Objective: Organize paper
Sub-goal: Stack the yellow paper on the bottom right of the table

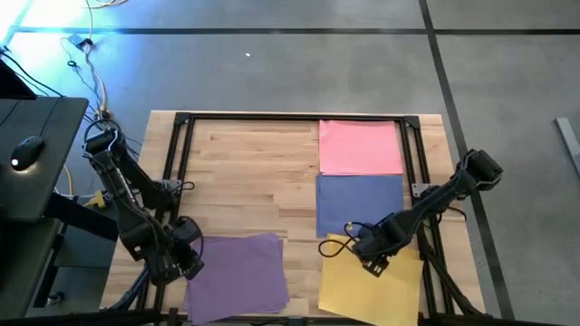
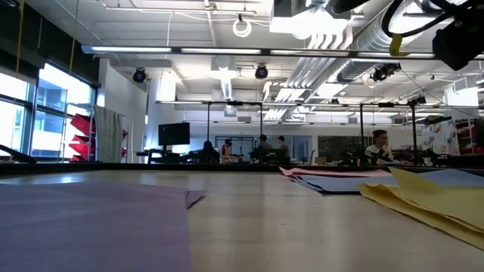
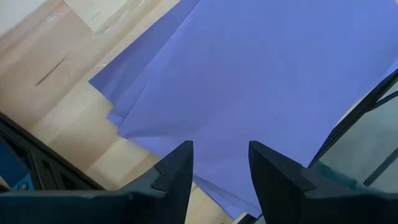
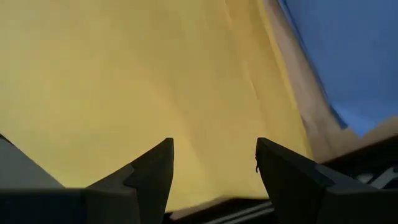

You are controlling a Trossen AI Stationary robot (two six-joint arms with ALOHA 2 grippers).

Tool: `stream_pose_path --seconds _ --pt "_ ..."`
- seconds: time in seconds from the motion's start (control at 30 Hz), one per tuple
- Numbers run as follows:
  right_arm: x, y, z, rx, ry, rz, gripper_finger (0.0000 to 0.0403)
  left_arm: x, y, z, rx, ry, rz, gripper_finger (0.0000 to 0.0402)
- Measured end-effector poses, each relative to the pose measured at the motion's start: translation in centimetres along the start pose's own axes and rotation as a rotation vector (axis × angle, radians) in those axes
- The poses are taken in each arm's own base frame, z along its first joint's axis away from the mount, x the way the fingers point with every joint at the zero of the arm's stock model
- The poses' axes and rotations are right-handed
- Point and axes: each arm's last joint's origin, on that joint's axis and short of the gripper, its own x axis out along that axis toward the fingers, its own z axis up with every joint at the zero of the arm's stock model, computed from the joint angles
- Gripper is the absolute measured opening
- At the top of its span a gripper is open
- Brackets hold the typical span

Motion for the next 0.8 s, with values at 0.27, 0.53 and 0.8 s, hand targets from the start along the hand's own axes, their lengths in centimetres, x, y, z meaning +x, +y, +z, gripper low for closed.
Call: stream_pose_path --seconds 0.27,0.53,0.8 --pt "2.5 3.7 -1.3 0.094 -0.258 0.144 0.0183 -0.1 -0.1 -0.4 0.003 -0.004 -0.025 0.0133" --pt "8.4 5.8 -0.7 0.086 -0.297 0.044 0.0082 -0.1 -0.3 -0.5 0.005 -0.033 -0.058 0.0133" --pt "8.9 6.4 -0.8 -0.01 -0.337 0.014 0.0006 -0.1 -0.3 -0.5 0.006 -0.025 -0.058 0.0133"
